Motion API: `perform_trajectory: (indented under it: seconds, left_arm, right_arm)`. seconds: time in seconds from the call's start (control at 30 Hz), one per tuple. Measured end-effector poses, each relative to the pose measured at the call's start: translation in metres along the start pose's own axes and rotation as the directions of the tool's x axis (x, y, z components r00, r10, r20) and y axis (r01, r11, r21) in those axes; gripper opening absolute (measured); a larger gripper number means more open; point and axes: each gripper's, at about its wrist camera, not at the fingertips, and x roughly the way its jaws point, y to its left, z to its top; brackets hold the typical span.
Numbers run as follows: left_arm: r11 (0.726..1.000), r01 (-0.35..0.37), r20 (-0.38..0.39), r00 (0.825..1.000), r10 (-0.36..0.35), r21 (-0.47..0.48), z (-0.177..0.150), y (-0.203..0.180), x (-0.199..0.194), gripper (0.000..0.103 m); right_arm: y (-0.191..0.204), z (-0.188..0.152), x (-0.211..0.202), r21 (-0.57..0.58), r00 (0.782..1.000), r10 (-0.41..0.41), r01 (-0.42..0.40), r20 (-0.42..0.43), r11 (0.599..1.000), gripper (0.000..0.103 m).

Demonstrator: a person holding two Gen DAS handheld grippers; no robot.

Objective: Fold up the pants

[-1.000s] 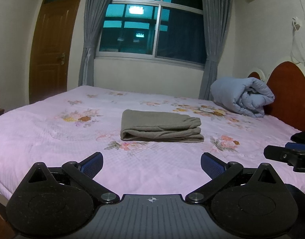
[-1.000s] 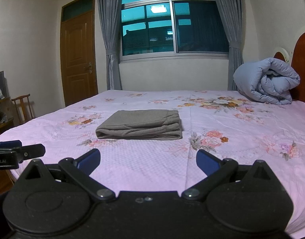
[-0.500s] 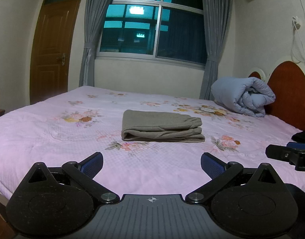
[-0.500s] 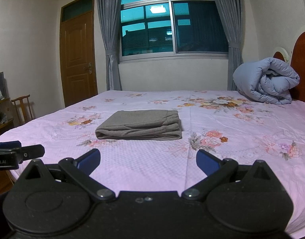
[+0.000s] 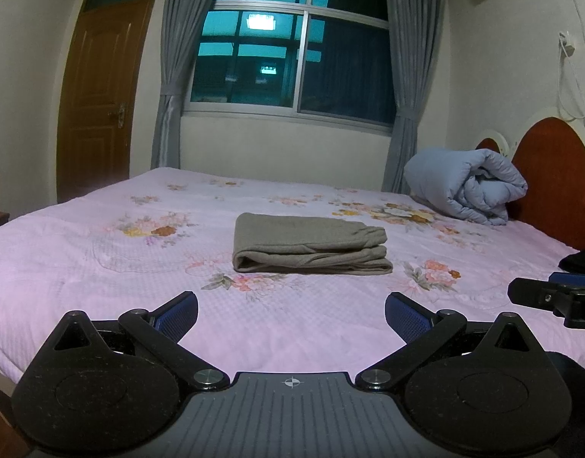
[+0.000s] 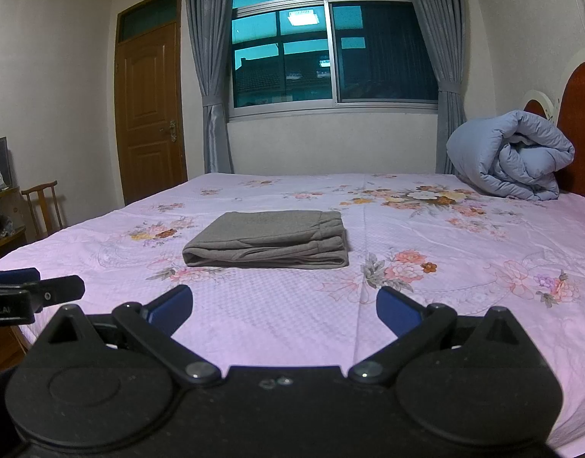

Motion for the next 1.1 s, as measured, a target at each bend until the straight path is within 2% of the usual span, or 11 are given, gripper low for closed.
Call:
perform_trajectory:
  seconds: [0.83,0.93,1.1]
  left_arm:
    - [1.000,0.001,-0.001,1.000,-0.001,0.010,0.0010,0.0025,0.0013,0.103]
    - [1.000,-0.017,-0.005,1.000,0.017,0.022,0.0016,0.0024,0.0022,0.103]
    - [1.000,0.003,-0.006,1.000,-0.003,0.018,0.0024,0.0054,0.0021,0.103]
  right_arm:
    - [-0.0006,0.0004,0.0005,-0.002,1.000,0.000,0.000,0.000,1.000,0.097]
    - [-0.0005,0.0003,0.0004,-0.003,1.000,0.000,0.000,0.000,1.000,0.097]
    - [-0.0002,0.0002,0.0003,-0.002,1.000,0.000,0.000,0.000,1.000,0.097]
